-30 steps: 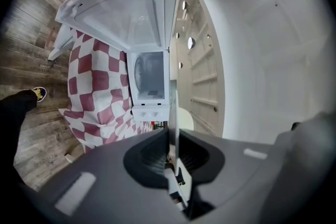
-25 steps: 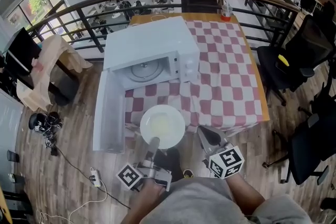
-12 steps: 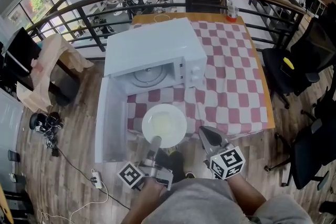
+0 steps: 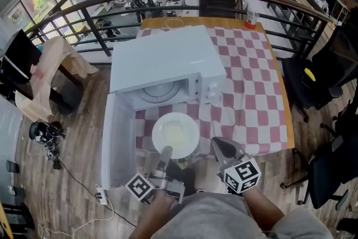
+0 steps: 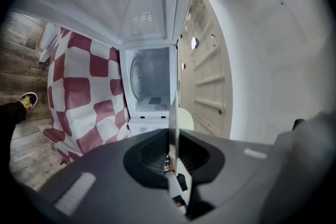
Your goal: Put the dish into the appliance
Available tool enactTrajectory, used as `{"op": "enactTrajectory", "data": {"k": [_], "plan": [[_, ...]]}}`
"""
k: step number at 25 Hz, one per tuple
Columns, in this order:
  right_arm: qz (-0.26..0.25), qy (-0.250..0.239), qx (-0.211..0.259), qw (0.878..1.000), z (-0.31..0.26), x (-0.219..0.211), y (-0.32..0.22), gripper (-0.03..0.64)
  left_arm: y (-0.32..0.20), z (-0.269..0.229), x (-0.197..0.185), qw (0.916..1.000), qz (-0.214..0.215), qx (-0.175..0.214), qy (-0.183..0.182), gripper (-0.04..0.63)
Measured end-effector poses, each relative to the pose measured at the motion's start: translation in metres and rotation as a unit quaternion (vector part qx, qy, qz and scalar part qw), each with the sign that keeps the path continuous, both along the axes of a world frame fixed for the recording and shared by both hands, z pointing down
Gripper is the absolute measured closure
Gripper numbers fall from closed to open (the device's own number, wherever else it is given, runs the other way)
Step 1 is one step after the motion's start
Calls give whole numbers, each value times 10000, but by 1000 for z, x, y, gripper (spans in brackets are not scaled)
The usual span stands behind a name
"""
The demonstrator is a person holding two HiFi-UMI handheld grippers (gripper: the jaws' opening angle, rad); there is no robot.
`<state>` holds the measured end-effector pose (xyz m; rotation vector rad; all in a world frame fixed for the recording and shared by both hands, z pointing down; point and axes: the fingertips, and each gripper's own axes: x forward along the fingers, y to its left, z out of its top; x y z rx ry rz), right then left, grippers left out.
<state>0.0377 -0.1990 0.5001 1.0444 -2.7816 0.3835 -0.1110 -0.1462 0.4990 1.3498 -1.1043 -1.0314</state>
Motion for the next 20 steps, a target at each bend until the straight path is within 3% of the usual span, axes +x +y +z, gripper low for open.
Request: {"op": "enactTrajectory", "data": {"k": [20], "plan": [[45, 131, -156, 9998, 0, -52, -73, 618, -73, 20, -53, 9995, -20, -324, 13, 558]]}}
